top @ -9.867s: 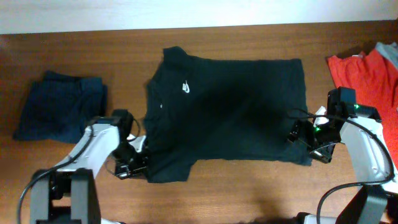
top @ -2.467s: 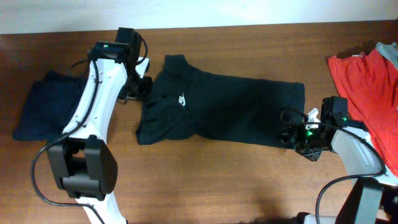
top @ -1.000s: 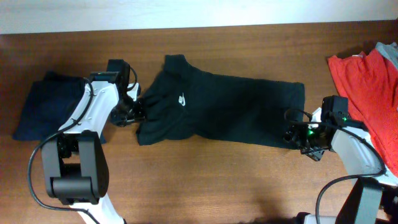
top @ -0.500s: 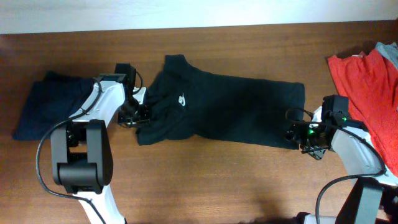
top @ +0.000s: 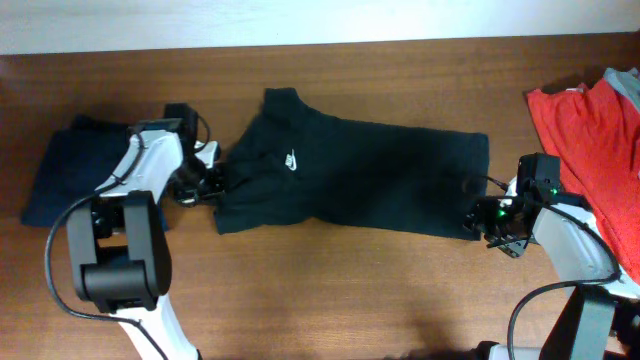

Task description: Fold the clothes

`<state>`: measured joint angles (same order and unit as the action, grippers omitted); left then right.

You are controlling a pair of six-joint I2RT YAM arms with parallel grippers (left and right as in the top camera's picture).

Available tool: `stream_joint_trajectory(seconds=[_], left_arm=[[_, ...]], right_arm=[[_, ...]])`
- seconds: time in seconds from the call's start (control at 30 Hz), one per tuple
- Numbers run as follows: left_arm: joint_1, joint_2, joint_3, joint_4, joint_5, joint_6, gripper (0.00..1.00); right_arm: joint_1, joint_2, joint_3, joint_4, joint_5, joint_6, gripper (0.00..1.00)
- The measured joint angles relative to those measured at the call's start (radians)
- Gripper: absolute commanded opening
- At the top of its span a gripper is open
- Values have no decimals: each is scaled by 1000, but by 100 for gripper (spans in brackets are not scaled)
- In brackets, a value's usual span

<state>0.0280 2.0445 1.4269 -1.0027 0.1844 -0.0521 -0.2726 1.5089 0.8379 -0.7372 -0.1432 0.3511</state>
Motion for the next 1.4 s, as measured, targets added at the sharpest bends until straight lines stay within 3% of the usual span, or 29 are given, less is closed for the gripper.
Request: stream_joint_trajectory(seconds=[0.07, 0.1, 0.2, 0.3, 0.6, 0.7, 0.73, 0.87, 1.4], left_arm=[[16, 0, 0, -1, 3, 0, 0], [21, 0, 0, -2, 5, 0, 1], [21, 0, 0, -2, 11, 3, 0], [18, 0, 0, -3, 14, 4, 1], [18, 0, 0, -3, 15, 7, 1], [18, 0, 0, -3, 15, 6, 0], [18, 0, 0, -3, 15, 6, 1], [18, 0, 0, -3, 15, 7, 0], [18, 0, 5, -10, 23, 6, 1]], right_arm=[[0, 10, 0, 1, 4, 10, 29], [0, 21, 0, 2, 5, 16, 29], [0, 71, 0, 9, 2, 45, 29], [0, 114, 0, 14, -19, 64, 41], [0, 129, 0, 46, -89, 27, 43], [0, 129, 0, 47, -109, 0, 29], [0, 129, 0, 47, -112, -7, 17], [0, 129, 0, 37, -98, -15, 6], [0, 129, 4, -94, 91, 84, 4]])
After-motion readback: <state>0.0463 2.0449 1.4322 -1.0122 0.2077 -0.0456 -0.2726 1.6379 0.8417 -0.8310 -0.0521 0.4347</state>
